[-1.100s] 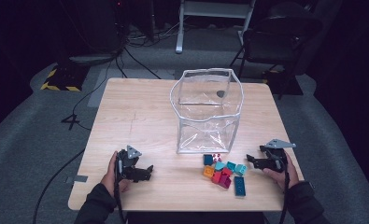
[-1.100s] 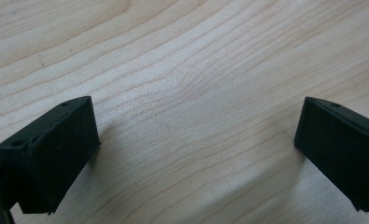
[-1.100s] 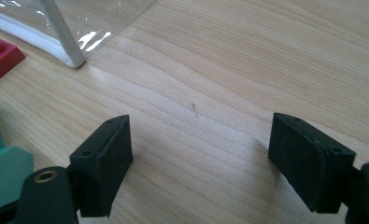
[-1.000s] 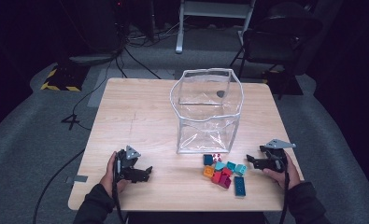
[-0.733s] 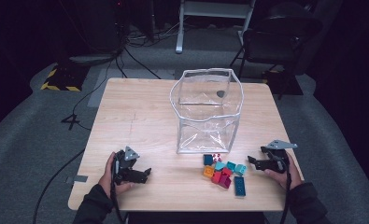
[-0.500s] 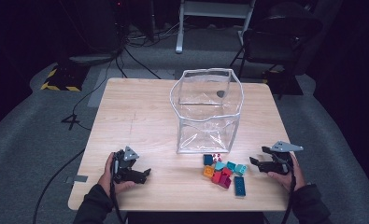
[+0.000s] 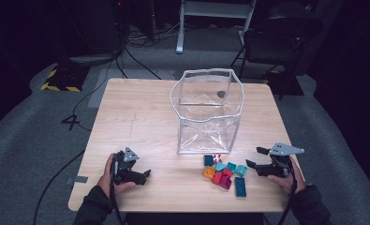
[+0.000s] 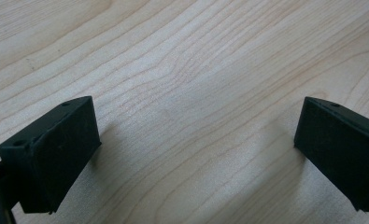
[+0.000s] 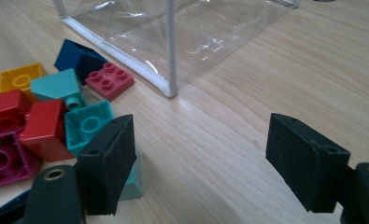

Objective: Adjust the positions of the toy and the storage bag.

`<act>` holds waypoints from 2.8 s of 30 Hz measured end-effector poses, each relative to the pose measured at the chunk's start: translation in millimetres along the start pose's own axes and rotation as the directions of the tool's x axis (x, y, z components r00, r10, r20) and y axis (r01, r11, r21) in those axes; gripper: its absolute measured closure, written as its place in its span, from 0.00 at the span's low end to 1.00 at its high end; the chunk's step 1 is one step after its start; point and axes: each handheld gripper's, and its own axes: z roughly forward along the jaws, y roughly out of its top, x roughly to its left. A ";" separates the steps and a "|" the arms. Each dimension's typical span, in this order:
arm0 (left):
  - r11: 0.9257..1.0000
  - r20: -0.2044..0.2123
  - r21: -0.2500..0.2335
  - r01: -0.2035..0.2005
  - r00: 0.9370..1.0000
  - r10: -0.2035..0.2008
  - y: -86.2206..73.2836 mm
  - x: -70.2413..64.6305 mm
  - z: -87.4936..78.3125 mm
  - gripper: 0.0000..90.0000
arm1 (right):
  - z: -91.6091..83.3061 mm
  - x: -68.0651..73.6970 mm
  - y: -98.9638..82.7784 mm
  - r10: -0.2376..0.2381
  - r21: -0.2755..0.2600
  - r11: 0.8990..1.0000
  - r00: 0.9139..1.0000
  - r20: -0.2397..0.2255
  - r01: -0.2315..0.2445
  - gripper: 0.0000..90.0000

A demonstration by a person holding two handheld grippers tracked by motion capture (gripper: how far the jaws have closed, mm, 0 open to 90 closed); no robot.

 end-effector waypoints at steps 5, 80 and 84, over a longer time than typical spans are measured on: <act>1.000 0.001 0.000 0.000 1.000 0.000 -0.2 0.0 0.0 0.00 | 0.8 6.4 1.8 -0.025 0.000 1.000 0.999 -0.026 0.025 0.27; 1.000 0.002 -0.001 -0.001 1.000 0.001 -0.1 0.2 0.0 0.00 | 1.7 -38.0 -20.0 0.160 -0.042 0.987 0.975 0.156 -0.156 0.32; 1.000 0.002 -0.001 -0.001 1.000 0.001 -0.1 0.2 0.0 0.00 | 3.6 -39.5 -21.6 0.167 -0.022 0.986 0.972 0.162 -0.166 0.33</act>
